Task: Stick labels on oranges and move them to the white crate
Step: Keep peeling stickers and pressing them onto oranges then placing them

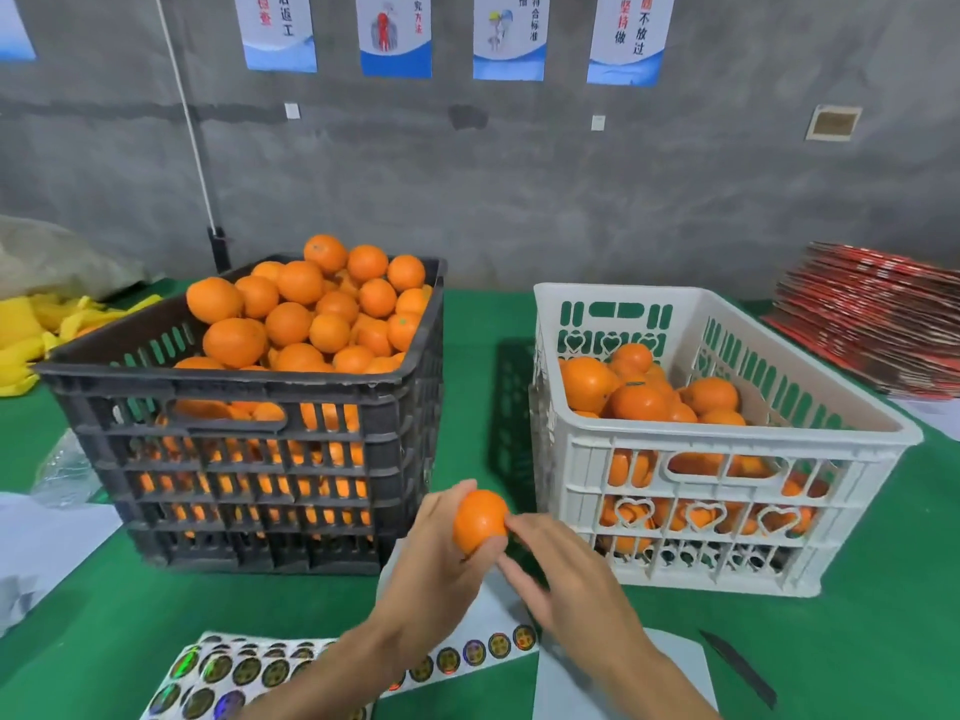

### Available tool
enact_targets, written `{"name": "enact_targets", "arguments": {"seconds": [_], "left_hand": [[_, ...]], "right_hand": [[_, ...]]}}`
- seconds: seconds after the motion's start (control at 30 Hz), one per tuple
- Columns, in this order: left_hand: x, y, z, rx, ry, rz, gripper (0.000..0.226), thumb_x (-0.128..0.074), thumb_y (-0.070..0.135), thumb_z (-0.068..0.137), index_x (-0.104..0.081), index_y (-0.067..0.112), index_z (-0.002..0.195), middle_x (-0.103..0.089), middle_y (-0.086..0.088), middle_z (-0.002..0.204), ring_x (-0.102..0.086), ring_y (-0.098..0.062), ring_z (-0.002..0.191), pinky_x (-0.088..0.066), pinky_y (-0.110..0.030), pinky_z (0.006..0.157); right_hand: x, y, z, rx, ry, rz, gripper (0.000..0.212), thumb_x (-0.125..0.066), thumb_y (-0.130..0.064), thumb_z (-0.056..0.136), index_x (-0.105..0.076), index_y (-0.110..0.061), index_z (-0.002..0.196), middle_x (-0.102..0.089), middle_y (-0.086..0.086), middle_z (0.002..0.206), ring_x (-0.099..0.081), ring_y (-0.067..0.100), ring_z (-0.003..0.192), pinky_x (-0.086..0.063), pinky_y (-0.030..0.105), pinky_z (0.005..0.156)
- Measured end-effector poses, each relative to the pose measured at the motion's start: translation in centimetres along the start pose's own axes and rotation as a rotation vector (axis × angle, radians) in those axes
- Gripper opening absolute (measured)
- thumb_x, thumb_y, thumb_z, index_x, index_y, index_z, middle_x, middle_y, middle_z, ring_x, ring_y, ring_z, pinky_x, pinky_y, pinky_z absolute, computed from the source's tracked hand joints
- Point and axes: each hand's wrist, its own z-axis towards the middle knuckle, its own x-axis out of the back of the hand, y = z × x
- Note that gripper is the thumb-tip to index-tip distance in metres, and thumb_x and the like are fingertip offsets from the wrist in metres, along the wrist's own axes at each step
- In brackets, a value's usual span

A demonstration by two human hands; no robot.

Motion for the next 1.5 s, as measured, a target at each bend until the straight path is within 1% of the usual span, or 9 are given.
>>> {"name": "enact_targets", "arguments": {"seconds": [0.1, 0.2, 0.3, 0.4, 0.7, 1.03, 1.2, 1.37, 1.5], "left_hand": [[-1.6, -3.6, -0.9, 0.032, -0.059, 0.027, 0.052, -0.068, 0.04, 0.095, -0.034, 0.054, 0.131, -0.042, 0.023, 0.134, -0.043, 0.017, 0.119, -0.041, -0.005, 0.093], [-2.2, -5.4, -0.5, 0.064, -0.072, -0.08, 0.052, -0.067, 0.032, 0.096, -0.036, 0.052, 0.133, -0.044, 0.018, 0.138, -0.051, 0.005, 0.12, -0.048, -0.018, 0.097], [-2.6, -5.4, 0.6, 0.094, -0.097, -0.145, 0.054, -0.065, 0.031, 0.098, -0.036, 0.044, 0.141, -0.046, 0.013, 0.14, -0.057, -0.004, 0.121, -0.049, -0.029, 0.104], [-2.9, -5.4, 1.1, 0.076, -0.127, -0.149, 0.056, -0.064, 0.029, 0.099, -0.035, 0.036, 0.147, -0.043, 0.012, 0.141, -0.059, -0.014, 0.122, -0.049, -0.041, 0.106], [-3.2, -6.1, 1.3, 0.078, -0.077, -0.184, 0.057, -0.067, 0.028, 0.098, -0.037, 0.036, 0.146, -0.046, 0.01, 0.138, -0.064, -0.02, 0.114, -0.052, -0.038, 0.102], [-3.1, -6.0, 1.2, 0.048, -0.118, -0.161, 0.058, -0.065, 0.029, 0.099, -0.035, 0.034, 0.148, -0.043, 0.009, 0.143, -0.059, -0.01, 0.121, -0.051, -0.034, 0.104], [-2.8, -6.2, 1.2, 0.062, -0.118, -0.182, 0.06, -0.065, 0.03, 0.099, -0.034, 0.033, 0.15, -0.043, 0.007, 0.144, -0.06, -0.017, 0.122, -0.052, -0.038, 0.104], [-3.0, -6.5, 1.2, 0.057, -0.111, -0.163, 0.06, -0.064, 0.032, 0.099, -0.033, 0.035, 0.15, -0.041, 0.009, 0.145, -0.057, -0.013, 0.124, -0.051, -0.038, 0.105], [-3.0, -6.7, 1.1, 0.049, -0.112, -0.148, 0.059, -0.063, 0.035, 0.099, -0.033, 0.038, 0.149, -0.04, 0.012, 0.145, -0.057, -0.01, 0.123, -0.051, -0.035, 0.105]], "right_hand": [[-1.3, 1.2, -1.9, -0.222, -0.287, 0.167, 0.041, -0.059, -0.049, 0.1, -0.064, -0.026, 0.133, -0.056, -0.016, 0.138, -0.053, 0.0, 0.122, -0.043, 0.027, 0.108], [-2.2, 2.5, -3.2, -0.216, -0.448, 0.244, 0.05, -0.058, -0.071, 0.09, -0.069, -0.036, 0.124, -0.042, -0.035, 0.144, -0.04, -0.013, 0.13, -0.032, 0.018, 0.113], [-2.8, 3.5, -3.8, -0.16, -0.522, 0.242, 0.06, -0.053, -0.081, 0.085, -0.067, -0.039, 0.126, -0.039, -0.037, 0.145, -0.032, -0.012, 0.134, -0.027, 0.017, 0.114], [-3.1, 4.1, -3.7, -0.175, -0.504, 0.242, 0.063, -0.05, -0.082, 0.085, -0.068, -0.039, 0.126, -0.039, -0.036, 0.143, -0.031, -0.011, 0.134, -0.027, 0.021, 0.114], [-3.1, 3.4, -3.4, -0.166, -0.42, 0.246, 0.039, -0.062, -0.065, 0.089, -0.075, -0.036, 0.113, -0.053, -0.027, 0.108, -0.049, 0.003, 0.107, -0.039, 0.028, 0.098], [-2.7, 2.5, -3.3, -0.098, -0.417, 0.2, 0.042, -0.06, -0.068, 0.09, -0.077, -0.034, 0.109, -0.053, -0.025, 0.104, -0.048, 0.0, 0.098, -0.045, 0.025, 0.087], [-3.0, 2.6, -3.5, -0.157, -0.375, 0.322, 0.032, -0.066, -0.062, 0.091, -0.077, -0.035, 0.106, -0.056, -0.024, 0.103, -0.054, 0.002, 0.101, -0.043, 0.021, 0.089], [-3.7, 2.8, -3.8, -0.3, -0.362, 0.492, 0.024, -0.073, -0.052, 0.088, -0.077, -0.033, 0.102, -0.061, -0.016, 0.104, -0.058, 0.015, 0.108, -0.049, 0.039, 0.093], [-3.9, 2.9, -3.8, -0.295, -0.36, 0.46, 0.016, -0.073, -0.047, 0.089, -0.076, -0.037, 0.101, -0.061, -0.015, 0.105, -0.058, 0.015, 0.106, -0.048, 0.038, 0.092]]}}
